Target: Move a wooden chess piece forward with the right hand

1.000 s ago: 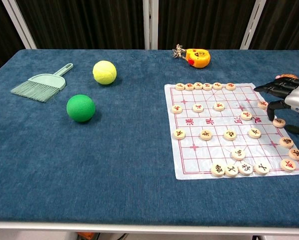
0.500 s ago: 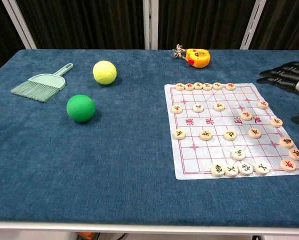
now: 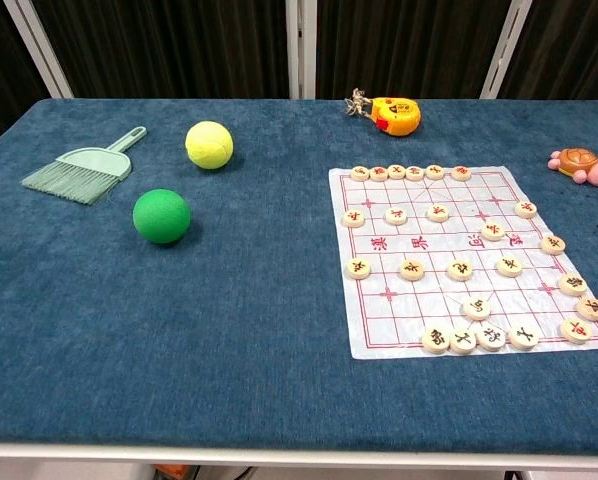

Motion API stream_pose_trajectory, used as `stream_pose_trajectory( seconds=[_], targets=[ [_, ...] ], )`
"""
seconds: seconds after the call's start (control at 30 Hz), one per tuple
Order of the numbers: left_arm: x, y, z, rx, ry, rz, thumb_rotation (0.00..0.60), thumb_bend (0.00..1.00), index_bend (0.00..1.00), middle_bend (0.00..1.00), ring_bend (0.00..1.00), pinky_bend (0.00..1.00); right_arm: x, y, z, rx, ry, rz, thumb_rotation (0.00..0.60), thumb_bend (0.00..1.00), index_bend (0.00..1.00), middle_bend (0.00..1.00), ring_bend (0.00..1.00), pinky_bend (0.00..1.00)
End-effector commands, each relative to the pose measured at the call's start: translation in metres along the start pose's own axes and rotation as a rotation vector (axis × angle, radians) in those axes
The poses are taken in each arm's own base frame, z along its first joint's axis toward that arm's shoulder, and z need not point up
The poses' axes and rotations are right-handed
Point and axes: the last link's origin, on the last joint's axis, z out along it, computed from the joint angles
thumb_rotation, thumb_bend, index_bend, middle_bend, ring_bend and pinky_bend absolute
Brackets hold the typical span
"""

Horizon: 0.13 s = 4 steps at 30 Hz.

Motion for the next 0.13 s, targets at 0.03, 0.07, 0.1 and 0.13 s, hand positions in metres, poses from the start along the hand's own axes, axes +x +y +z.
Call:
stream_pose_trajectory(
  seconds=[0.03,0.07,0.1,0.13],
  targets=[
    [0.0002,-0.0007,0.003,-0.004,0.001,0.007,0.6,0.13,0.07,0.06,0.0,0.0,0.0002,0.0205,-0.0116,-0.087,0.009,0.022,0.6,0.22,0.0,0.0,0.0,0.0],
    [0.0002,-0.0007,0.0042,-0.006,0.003,0.009,0.6,0.13,0.07,0.06,0.0,0.0,-0.0015,0.021,-0.0127,-0.09,0.012,0.026,0.6,0.22,0.0,0.0,0.0,0.0],
    [0.0002,-0.0006,0.0048,-0.007,0.004,0.009,0.6,0.13,0.07,0.06,0.0,0.0,-0.0026,0.0205,-0.0136,-0.09,0.017,0.032,0.6,0.22,0.0,0.0,0.0,0.0],
    [0.0002,-0.0006,0.0054,-0.008,0.005,0.011,0.6,0.13,0.07,0.06,0.0,0.0,-0.0034,0.02,-0.0144,-0.09,0.022,0.037,0.6,0.22,0.0,0.0,0.0,0.0]
  ],
)
